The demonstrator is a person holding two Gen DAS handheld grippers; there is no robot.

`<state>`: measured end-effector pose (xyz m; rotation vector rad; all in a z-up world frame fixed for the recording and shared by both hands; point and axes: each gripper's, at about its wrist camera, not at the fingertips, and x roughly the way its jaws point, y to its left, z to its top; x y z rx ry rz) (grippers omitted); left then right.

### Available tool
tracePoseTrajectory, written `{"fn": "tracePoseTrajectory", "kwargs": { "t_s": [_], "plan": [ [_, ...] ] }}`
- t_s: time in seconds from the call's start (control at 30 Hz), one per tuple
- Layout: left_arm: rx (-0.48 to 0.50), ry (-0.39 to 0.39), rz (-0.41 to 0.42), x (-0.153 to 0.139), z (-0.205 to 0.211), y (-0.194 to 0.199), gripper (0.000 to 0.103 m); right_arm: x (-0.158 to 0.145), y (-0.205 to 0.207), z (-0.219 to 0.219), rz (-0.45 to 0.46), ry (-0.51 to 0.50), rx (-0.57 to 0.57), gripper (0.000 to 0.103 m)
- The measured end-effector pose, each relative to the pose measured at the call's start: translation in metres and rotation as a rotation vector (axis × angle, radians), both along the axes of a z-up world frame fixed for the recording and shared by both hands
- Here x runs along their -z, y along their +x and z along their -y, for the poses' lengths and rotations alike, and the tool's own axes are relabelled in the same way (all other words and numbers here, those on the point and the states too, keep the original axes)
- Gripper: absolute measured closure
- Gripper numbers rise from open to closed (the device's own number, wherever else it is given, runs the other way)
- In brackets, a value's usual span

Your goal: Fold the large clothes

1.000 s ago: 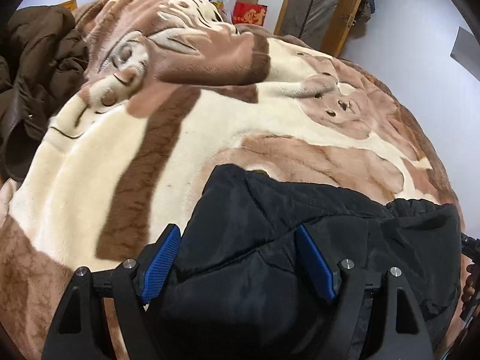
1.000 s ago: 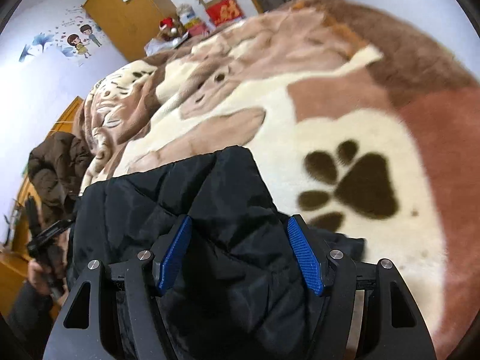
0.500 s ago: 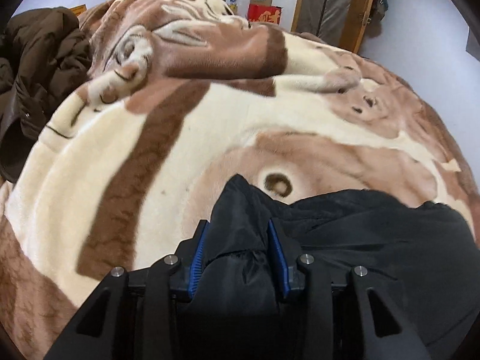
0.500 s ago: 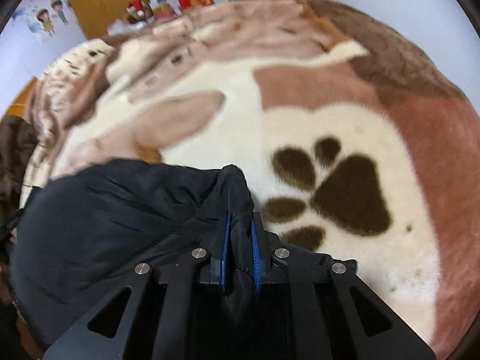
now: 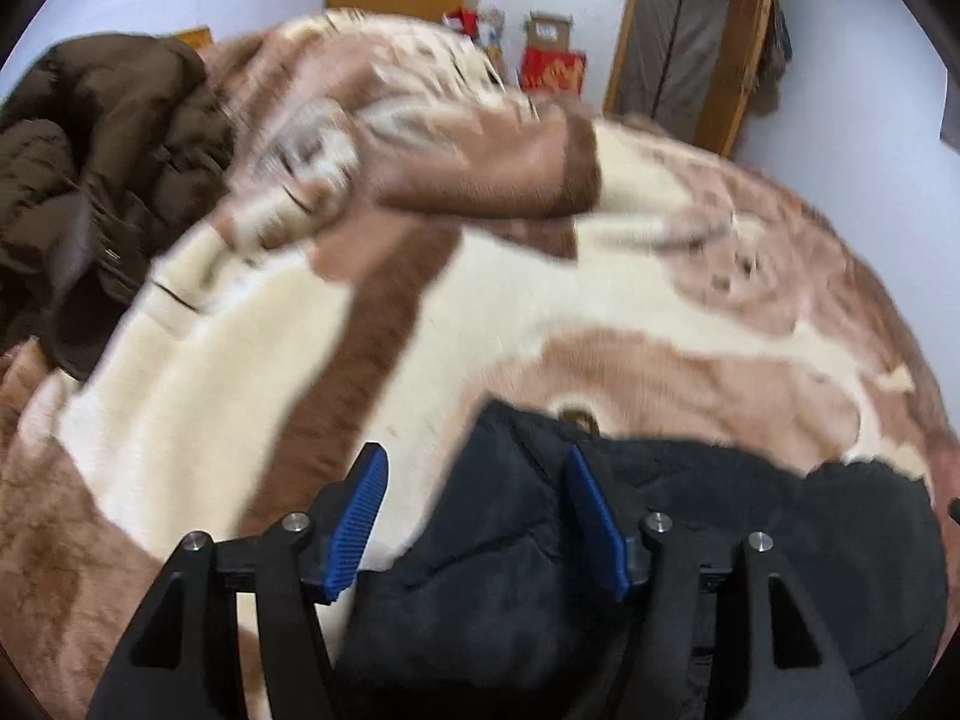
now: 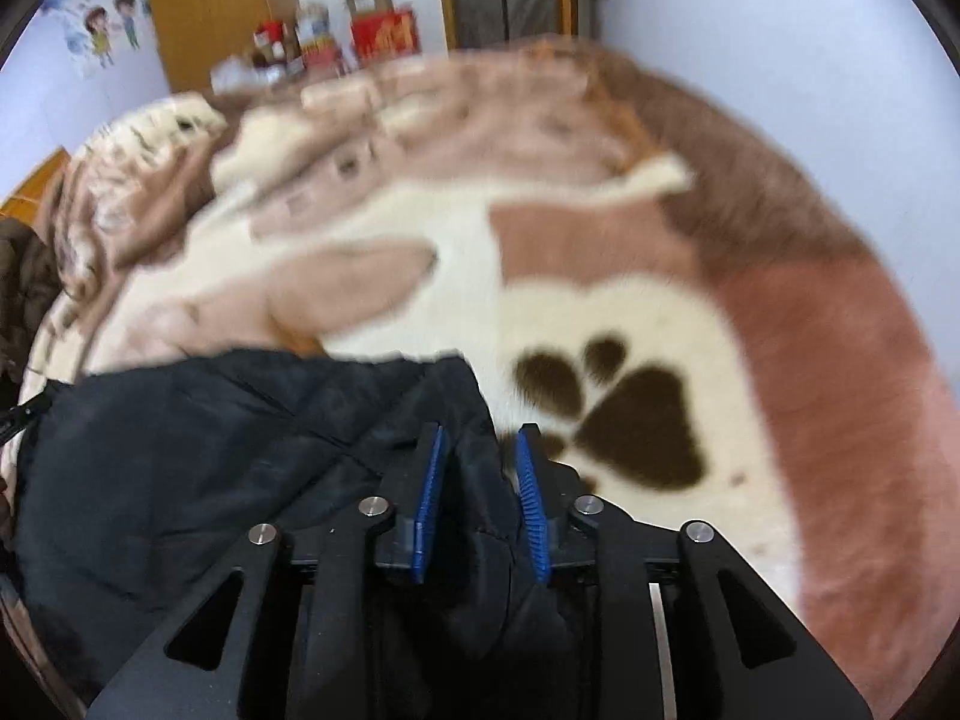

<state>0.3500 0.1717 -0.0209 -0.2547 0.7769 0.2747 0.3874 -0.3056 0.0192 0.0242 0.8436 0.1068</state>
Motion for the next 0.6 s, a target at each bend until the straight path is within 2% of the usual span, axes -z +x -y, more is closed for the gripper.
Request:
{"fn": "tracePoseTrajectory", "kwargs": {
  "t_s": [0.07, 0.13, 0.23, 0.33, 0.4, 0.43, 0.53, 0.6],
  "plan": [
    [-0.007, -0.020, 0.052, -0.017, 0.001, -0.012, 0.038, -0.016, -0.016, -0.009, 0.040, 0.046, -0.035, 0.070],
    [0.048, -0.069, 0.105, -0.029, 0.018, -0.023, 0.038, -0.020, -0.028, -0.028, 0.051, 0.065, -0.091, 0.070],
    [0.219, -0.076, 0.118, -0.028, 0.070, -0.027, 0.038, 0.000, -0.034, -0.064, 0.009, 0.076, -0.191, 0.070],
    [0.357, -0.033, 0.064, -0.004, 0.122, -0.012, 0.038, 0.031, -0.020, -0.088, -0.033, 0.030, -0.203, 0.070],
    [0.366, -0.005, 0.002, 0.023, 0.137, 0.004, 0.038, 0.041, -0.013, -0.089, -0.016, 0.008, -0.195, 0.066],
    [0.359, 0.002, -0.003, 0.033, 0.139, 0.008, 0.037, 0.049, -0.009, -0.087, -0.024, 0.004, -0.191, 0.063],
    [0.338, -0.009, 0.001, 0.049, 0.136, 0.018, 0.037, 0.064, -0.004, -0.087, -0.028, 0.007, -0.199, 0.063],
    [0.338, 0.010, 0.005, 0.056, 0.139, 0.021, 0.037, 0.073, -0.003, -0.087, -0.024, 0.008, -0.193, 0.063]
  ]
}}
